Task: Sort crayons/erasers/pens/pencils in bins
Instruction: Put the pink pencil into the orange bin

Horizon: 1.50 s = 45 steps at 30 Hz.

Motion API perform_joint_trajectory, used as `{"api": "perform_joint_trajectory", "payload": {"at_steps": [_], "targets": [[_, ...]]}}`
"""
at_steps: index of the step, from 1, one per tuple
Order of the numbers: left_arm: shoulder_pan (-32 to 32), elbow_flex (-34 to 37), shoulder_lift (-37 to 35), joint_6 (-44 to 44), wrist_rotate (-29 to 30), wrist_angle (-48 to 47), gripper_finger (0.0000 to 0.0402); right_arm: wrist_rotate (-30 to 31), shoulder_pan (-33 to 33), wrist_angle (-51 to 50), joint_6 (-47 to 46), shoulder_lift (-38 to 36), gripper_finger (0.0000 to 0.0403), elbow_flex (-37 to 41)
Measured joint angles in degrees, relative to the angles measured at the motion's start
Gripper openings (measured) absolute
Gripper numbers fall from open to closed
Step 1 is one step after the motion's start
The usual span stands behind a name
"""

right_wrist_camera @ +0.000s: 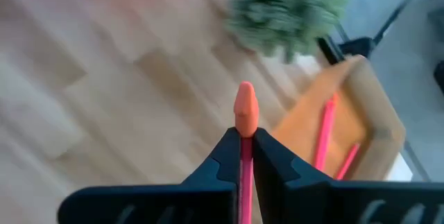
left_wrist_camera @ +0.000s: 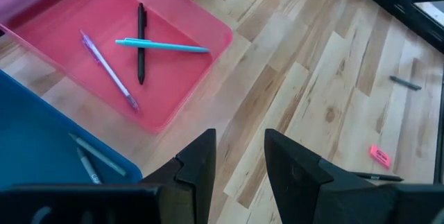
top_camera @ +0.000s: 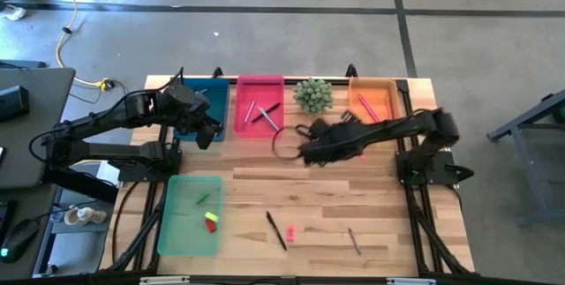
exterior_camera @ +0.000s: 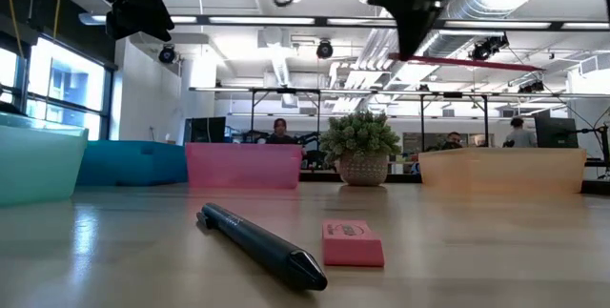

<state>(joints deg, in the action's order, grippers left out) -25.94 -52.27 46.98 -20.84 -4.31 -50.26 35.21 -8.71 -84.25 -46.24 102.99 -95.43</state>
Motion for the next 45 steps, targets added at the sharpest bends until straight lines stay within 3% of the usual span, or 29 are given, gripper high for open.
{"api": "perform_joint_trajectory", "payload": {"at_steps": [9,19,26,35,39,45], "targets": [[0.0,0.0,0.0,-4.82,1.25,0.02,0.0113,0.78,11.54,12.09,2.13,-18.74,0.0004,20.8],[0.0,0.0,0.0,-13.78,4.13,0.0,0.0117,2.1,28.03,32.84,15.89,-33.14,0.0004,34.48],[0.02,0.0,0.0,-18.04,4.13,0.0,0.0153,0.16,37.77,45.23,27.08,-34.64,0.0004,39.32],[2.56,0.0,0.0,-18.08,3.65,0.76,0.0174,-9.47,48.68,53.45,37.42,-34.42,0.0004,46.51],[4.0,0.0,0.0,-18.23,3.67,0.79,0.0175,-14.29,52.07,57.93,39.44,-34.42,0.0004,50.72],[5.28,0.0,0.0,-21.0,3.69,0.81,0.0175,-15.34,54.65,59.26,39.26,-34.42,0.0004,55.62]]}}
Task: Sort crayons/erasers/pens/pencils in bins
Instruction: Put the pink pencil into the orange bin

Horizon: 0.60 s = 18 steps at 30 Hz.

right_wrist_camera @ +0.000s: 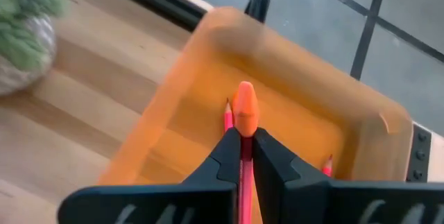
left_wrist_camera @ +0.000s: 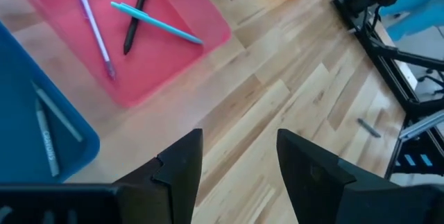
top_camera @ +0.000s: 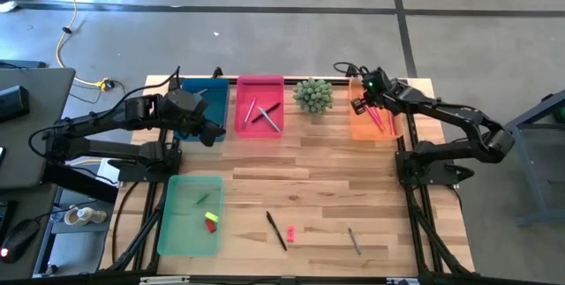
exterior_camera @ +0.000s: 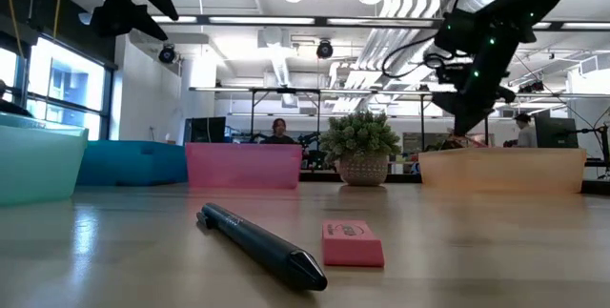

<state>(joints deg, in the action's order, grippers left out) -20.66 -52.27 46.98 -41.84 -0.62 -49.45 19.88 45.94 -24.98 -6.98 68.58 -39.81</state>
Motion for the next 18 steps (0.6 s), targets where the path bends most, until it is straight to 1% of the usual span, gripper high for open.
{"api": "perform_joint_trajectory", "payload": {"at_steps": [6,10,12,15,18], "targets": [[1.42,-0.01,0.15,0.0,0.0,0.05,0.0175,-0.02,1.33,0.46,2.41,0.02,0.0004,1.35],[3.43,-0.02,1.37,0.0,0.0,0.7,0.0175,-0.17,2.62,0.6,2.99,0.02,0.0006,1.35],[4.79,-0.04,2.5,0.02,0.0,2.63,0.0175,-1.16,3.55,0.56,2.99,0.02,0.0011,1.35],[7.36,-0.04,4.92,0.22,0.0,7.3,0.0175,-4.71,5.23,0.09,2.98,0.02,0.0028,1.35],[9.99,-0.04,7.48,2.82,-0.02,12.84,0.0175,-7.04,6.73,-1.23,2.98,0.02,0.0048,1.35]]}}
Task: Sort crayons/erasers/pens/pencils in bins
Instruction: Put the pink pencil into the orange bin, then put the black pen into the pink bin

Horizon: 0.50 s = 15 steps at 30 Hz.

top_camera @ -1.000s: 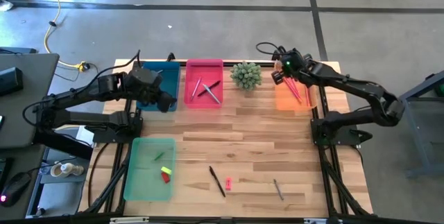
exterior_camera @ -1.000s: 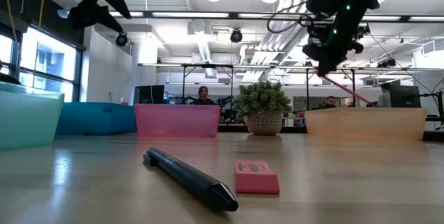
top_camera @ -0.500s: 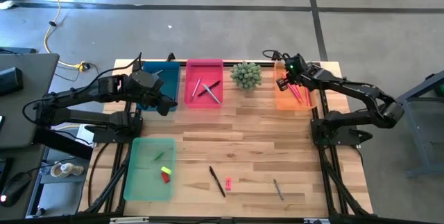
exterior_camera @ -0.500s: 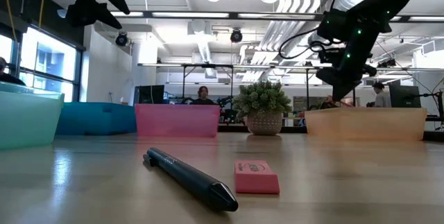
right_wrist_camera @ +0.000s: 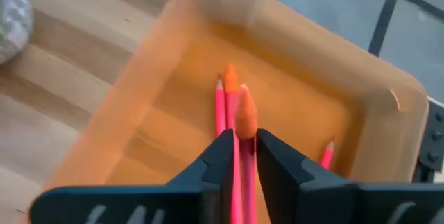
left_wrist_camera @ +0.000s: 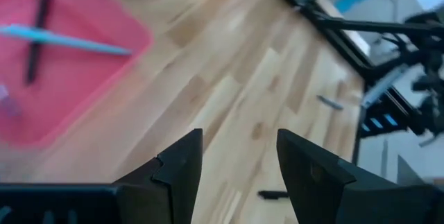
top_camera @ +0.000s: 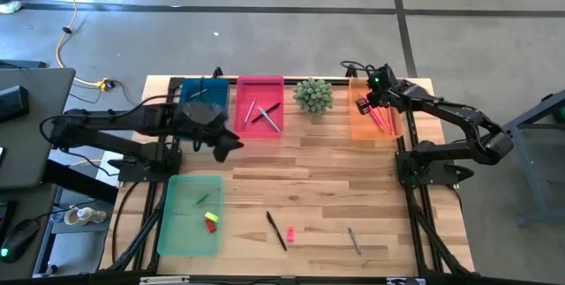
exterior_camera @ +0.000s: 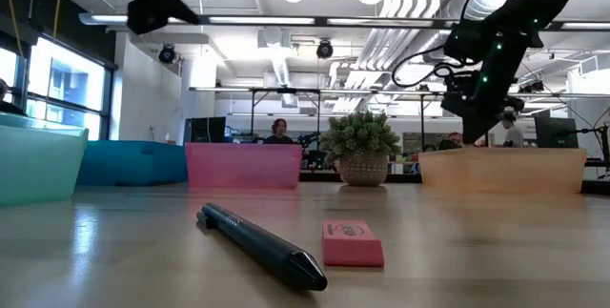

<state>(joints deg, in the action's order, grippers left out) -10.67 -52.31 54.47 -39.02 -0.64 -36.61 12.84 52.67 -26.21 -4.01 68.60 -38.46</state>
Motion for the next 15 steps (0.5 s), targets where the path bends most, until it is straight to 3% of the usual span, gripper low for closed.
{"api": "perform_joint_trajectory", "payload": {"at_steps": [10,15], "targets": [[7.83,0.0,7.94,7.09,0.02,12.52,0.0172,-1.2,1.7,-1.41,-0.37,0.0,0.0097,-0.02],[10.95,-2.22,11.18,11.92,0.0,14.65,0.0163,-6.35,1.7,-1.67,-2.09,-1.18,0.0098,-0.02]]}}
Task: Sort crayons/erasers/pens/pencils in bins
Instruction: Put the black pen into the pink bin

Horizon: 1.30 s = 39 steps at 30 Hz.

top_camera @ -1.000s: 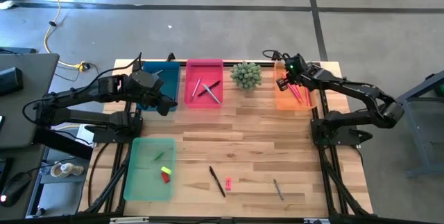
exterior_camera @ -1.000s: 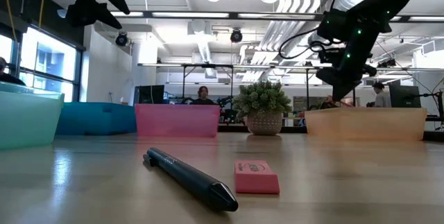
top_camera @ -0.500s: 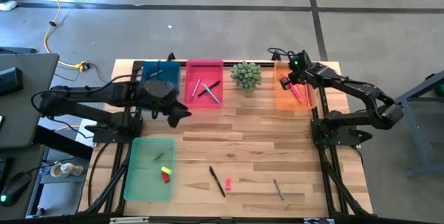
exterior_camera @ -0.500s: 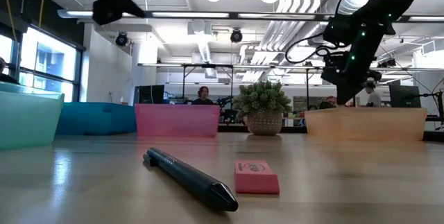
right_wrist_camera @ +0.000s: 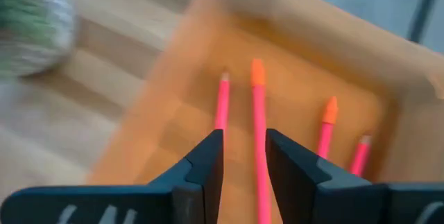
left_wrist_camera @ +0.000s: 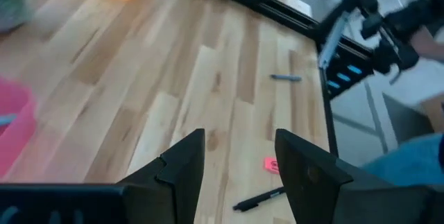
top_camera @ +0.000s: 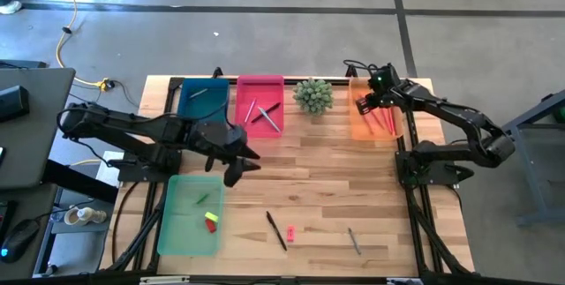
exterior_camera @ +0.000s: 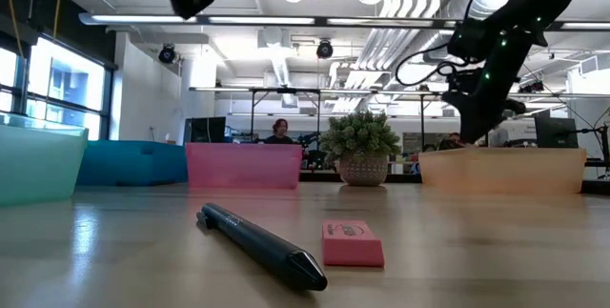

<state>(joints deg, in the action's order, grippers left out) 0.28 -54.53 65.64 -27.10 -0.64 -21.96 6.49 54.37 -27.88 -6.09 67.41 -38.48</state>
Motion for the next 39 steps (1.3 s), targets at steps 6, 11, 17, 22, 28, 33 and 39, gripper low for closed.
{"api": "perform_joint_trajectory", "payload": {"at_steps": [6,11,17,22,28,33,39], "targets": [[3.09,-5.64,4.22,8.79,0.0,0.12,0.0154,-8.4,-0.12,-0.32,-1.38,-5.29,0.0099,0.0],[4.76,-10.14,7.69,14.58,0.02,-1.43,0.0154,-11.38,-3.57,-0.36,-4.41,-12.71,0.0099,-0.02],[5.99,-15.59,10.88,22.27,0.61,-8.34,0.0154,-8.65,-12.29,-1.04,-6.52,-20.48,0.0099,-1.31],[7.39,-19.5,12.89,29.33,4.45,-17.31,0.0154,-4.55,-19.0,-5.57,-8.62,-20.63,0.0099,-5.88],[10.06,-21.46,14.63,34.89,6.18,-24.08,0.0154,-0.39,-26.75,-12.44,-12.54,-16.87,0.0099,-13.07],[14.01,-21.52,16.6,39.06,9.49,-27.31,0.0154,3.99,-33.3,-21.82,-18.72,-13.14,0.0099,-18.76],[16.89,-21.5,20.77,40.38,12.14,-27.58,0.0154,8.16,-41.22,-29.54,-28.34,-8.88,0.0099,-21.99]]}}
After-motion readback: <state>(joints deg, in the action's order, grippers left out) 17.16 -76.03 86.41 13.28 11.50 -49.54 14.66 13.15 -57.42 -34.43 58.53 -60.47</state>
